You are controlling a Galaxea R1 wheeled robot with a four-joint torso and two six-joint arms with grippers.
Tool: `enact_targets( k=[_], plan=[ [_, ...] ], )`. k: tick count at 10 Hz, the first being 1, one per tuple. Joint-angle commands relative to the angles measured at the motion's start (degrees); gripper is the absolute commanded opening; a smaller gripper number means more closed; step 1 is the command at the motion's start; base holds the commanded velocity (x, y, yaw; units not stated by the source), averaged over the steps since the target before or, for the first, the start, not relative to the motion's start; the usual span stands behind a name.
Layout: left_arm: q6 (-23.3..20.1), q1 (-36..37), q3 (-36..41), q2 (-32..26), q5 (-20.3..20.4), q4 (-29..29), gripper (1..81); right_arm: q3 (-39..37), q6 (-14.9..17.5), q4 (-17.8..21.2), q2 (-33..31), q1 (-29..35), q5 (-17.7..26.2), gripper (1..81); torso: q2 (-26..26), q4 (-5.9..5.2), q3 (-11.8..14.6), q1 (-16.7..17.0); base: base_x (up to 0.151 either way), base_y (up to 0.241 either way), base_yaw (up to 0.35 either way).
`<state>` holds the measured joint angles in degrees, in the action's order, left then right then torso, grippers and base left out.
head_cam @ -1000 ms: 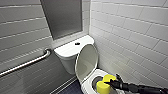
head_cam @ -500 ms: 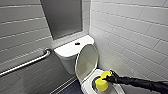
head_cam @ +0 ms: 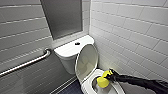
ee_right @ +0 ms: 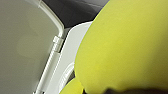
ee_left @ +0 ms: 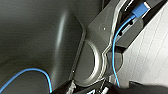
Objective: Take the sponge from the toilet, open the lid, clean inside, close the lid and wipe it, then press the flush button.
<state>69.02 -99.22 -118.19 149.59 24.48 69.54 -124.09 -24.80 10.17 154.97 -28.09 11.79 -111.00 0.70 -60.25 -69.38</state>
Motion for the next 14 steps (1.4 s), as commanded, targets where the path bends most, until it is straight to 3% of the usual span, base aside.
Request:
enact_targets(
  k=[1,3,6,10,13,14],
  plan=[
    [-0.03,-2.25,1.12,-1.57,-0.75,1.74,81.1,-14.06,-7.02,0.38,7.31,6.94,1.13,1.0,0.0,0.0,0.0,0.0,0.0,0.0,0.0],
    [-0.03,-2.69,1.12,-1.92,-0.75,1.66,81.1,-15.91,-7.28,4.15,7.84,6.32,0.96,1.0,0.0,0.0,0.0,0.0,0.0,0.0,0.0],
    [-0.03,-2.87,1.38,-2.01,-0.66,1.74,81.1,-12.48,-7.28,8.9,3.45,2.9,-0.27,1.0,0.0,0.0,0.0,0.0,0.0,0.0,0.0],
    [-0.2,-2.87,1.38,-1.92,-0.66,1.74,81.1,4.65,-7.2,9.96,-9.21,-3.86,-8.98,1.0,0.0,0.0,0.0,0.0,0.0,0.0,0.0],
    [-0.29,-2.87,1.2,-1.83,-0.66,1.74,81.1,9.82,-7.2,9.87,-13.59,-7.73,-9.59,1.0,0.0,0.0,0.0,0.0,0.0,0.0,0.0],
    [-0.38,-2.87,1.2,-1.83,-0.66,1.74,81.1,12.04,-7.11,9.87,-15.19,-9.22,-11.96,1.0,0.0,0.0,0.0,0.0,0.0,0.0,0.0]
  ],
)
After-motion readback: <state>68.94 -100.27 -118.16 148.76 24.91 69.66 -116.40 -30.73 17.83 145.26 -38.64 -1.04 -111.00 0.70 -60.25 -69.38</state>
